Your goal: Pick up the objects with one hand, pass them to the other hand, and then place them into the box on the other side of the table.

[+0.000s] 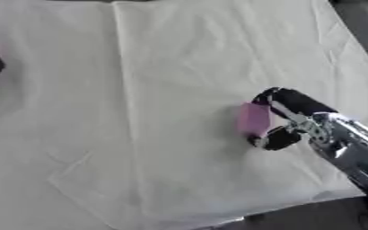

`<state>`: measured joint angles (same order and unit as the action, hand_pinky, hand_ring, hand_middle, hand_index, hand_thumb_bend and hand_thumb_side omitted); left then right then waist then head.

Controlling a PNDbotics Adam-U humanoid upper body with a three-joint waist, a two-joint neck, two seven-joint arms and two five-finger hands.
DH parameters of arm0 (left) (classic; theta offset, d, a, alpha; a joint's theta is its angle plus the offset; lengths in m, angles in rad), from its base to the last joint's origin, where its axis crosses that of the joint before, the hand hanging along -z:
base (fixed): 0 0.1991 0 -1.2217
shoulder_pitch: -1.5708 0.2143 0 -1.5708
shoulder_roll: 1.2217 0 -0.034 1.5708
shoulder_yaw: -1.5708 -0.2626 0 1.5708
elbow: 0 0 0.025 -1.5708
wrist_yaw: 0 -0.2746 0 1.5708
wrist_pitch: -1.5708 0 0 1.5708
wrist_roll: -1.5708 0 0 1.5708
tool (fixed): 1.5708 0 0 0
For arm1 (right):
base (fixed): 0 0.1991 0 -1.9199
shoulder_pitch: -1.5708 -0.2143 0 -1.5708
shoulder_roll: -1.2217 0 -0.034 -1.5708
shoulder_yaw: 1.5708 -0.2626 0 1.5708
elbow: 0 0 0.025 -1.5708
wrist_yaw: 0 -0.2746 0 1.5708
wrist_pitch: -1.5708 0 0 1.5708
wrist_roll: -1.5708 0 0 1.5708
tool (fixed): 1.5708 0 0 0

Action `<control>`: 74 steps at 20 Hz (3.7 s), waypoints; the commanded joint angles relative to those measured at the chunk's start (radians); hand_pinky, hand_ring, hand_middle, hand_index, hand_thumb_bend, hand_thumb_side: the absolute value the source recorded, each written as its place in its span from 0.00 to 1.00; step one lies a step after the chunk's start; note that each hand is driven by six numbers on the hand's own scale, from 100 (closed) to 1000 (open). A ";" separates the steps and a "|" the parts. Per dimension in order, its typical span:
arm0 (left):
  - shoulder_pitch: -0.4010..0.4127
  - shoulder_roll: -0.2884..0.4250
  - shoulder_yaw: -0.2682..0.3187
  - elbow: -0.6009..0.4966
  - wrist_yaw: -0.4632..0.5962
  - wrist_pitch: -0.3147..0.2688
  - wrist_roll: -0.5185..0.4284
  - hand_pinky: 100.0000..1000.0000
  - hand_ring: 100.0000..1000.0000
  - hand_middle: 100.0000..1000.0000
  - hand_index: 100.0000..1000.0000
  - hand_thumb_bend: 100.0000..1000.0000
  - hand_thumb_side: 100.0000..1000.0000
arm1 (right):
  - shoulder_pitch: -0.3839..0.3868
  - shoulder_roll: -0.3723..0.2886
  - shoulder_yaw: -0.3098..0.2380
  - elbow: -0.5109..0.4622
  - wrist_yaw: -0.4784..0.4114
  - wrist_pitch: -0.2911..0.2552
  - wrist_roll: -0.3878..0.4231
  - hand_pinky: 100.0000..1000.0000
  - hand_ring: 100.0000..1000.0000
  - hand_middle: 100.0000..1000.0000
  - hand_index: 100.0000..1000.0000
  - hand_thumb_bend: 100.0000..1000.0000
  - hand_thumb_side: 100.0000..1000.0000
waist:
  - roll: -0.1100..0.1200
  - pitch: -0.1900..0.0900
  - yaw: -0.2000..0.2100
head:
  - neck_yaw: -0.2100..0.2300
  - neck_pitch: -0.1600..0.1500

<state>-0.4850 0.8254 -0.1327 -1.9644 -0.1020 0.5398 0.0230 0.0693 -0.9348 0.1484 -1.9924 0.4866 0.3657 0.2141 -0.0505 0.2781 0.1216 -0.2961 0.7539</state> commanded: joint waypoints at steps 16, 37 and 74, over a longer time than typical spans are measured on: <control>0.004 0.029 0.017 -0.020 0.004 -0.002 0.012 0.89 0.62 0.68 0.63 0.62 0.18 | -0.006 0.006 -0.052 -0.008 -0.147 -0.059 -0.190 0.81 0.70 0.51 0.49 0.33 0.00 | 0.004 -0.036 -0.009 | 0.031 -0.002; -0.027 0.026 0.021 -0.036 0.037 -0.087 0.036 0.88 0.62 0.68 0.62 0.61 0.18 | -0.167 0.123 0.025 -0.008 -0.326 -0.125 -0.445 0.74 0.65 0.51 0.49 0.33 0.00 | 0.010 -0.049 0.004 | 0.046 0.006; -0.334 -0.150 -0.191 -0.036 0.006 -0.369 -0.221 0.83 0.63 0.68 0.65 0.60 0.20 | -0.390 0.306 0.209 -0.008 -0.438 -0.119 -0.553 0.73 0.65 0.50 0.48 0.30 0.00 | 0.021 -0.095 0.037 | 0.104 0.016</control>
<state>-0.7997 0.6711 -0.3217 -1.9864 -0.0802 0.1671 -0.1821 -0.3077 -0.6209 0.3585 -1.9904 0.0540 0.2493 -0.3306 -0.0323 0.2040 0.1582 -0.1967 0.7649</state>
